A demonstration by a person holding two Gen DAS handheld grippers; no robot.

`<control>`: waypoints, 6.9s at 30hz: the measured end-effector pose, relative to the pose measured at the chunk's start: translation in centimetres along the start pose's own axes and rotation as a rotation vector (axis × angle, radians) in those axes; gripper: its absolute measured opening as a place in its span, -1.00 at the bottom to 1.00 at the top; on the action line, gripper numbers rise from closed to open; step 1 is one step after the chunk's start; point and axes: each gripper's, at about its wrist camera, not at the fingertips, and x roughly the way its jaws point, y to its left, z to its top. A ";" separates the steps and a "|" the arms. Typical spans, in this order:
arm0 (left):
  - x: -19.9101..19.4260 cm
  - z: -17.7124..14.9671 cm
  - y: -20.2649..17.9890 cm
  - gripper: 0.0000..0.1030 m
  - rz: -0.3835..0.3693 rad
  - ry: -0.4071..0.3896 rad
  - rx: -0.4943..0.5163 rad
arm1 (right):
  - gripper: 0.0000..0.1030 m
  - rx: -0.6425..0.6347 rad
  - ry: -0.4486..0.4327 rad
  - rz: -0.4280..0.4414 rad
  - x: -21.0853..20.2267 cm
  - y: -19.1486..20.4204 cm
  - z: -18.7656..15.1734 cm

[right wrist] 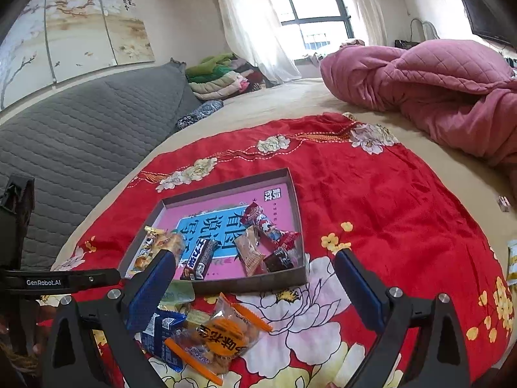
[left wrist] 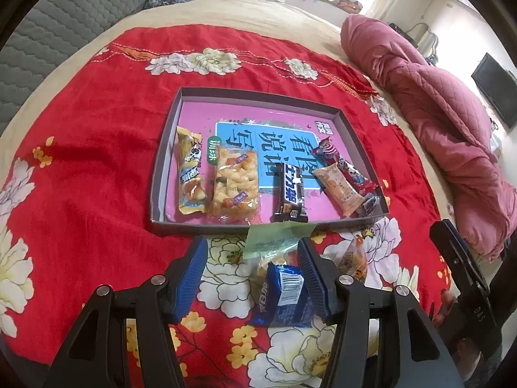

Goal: Organize snacks
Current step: 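Grasp the blue biscuit pack with the left gripper while the right grasps the orange-trimmed clear bag, then lift and carry the blue pack with the left gripper while the right carries the orange-trimmed bag over the tray, then lower the blue pack into the tray and open the left gripper while the right releases the orange-trimmed bag there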

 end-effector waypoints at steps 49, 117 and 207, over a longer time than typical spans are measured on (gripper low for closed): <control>5.3 -5.7 -3.7 0.21 -0.034 0.148 0.117 | 0.93 0.233 0.451 0.067 6.9 -0.3 -5.4; 2.1 3.4 -1.6 0.13 -0.014 -0.115 -0.001 | -0.09 0.046 0.040 0.145 5.8 2.4 1.5; 7.9 5.3 -3.0 0.18 0.057 -0.002 0.018 | 0.35 0.064 0.057 0.025 10.7 -0.2 1.1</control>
